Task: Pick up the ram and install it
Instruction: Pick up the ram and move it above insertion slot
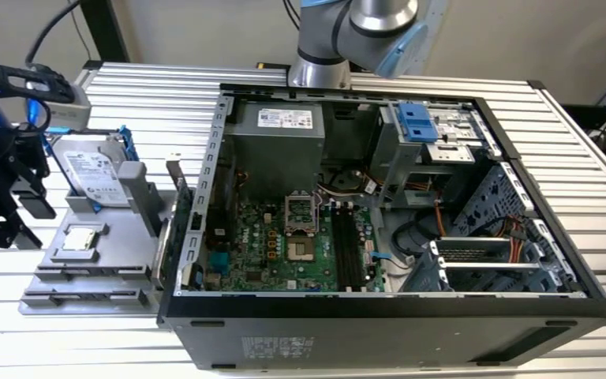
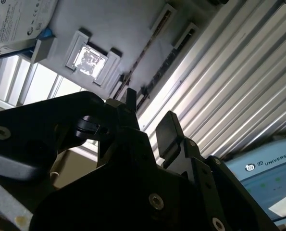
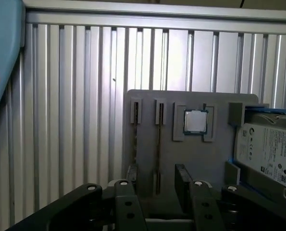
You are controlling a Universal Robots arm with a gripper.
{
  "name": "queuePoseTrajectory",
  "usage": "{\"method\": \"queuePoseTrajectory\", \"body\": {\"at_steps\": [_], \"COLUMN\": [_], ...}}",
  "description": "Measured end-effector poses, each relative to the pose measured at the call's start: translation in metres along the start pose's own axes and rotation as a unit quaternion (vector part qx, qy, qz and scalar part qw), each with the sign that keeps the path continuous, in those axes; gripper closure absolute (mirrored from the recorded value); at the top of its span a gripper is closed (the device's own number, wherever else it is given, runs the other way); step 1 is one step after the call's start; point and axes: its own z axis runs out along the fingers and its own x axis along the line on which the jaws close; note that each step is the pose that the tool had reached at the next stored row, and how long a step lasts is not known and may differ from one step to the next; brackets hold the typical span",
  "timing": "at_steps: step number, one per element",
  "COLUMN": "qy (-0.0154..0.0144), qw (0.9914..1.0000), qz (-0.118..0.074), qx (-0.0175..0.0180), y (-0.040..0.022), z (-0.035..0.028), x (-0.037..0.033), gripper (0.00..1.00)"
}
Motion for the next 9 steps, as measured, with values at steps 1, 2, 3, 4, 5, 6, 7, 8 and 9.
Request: {"method": "queuePoseTrajectory", "body": {"at_steps": [1,2,3,4,5,6,7,8,9], "qy": [0.0,0.0,-0.0001,0.0,0.0,0.0,0.0,0.0,0.0001], "qw": [1.0,1.0,1.0,1.0,1.0,1.0,1.0,1.0,1.0], "qz": [0.0,0.0,0.0,0.0,0.0,0.0,0.0,0.0,0.0], "qx": [0.0,0.0001,0.0001,0.0001,0.0,0.0,0.0001,0.0001,0.0001], "y": [0.0,0.0,0.0,-0.0001,-0.0001,-0.0001,-0.0002,-0.0002,-0.0002], "z": [0.0012,0.0024,0.0036,0.0049,0.0062,0.0076,0.0091,0.0106,0.0121], "x": [0.0004,0.0008,0.0012,0.0016,0.0019,0.0022,0.0025,0.0027,0.003], "gripper": [0.0,0.0,0.0,0.0,0.0,0.0,0.0,0.0,0.0]}}
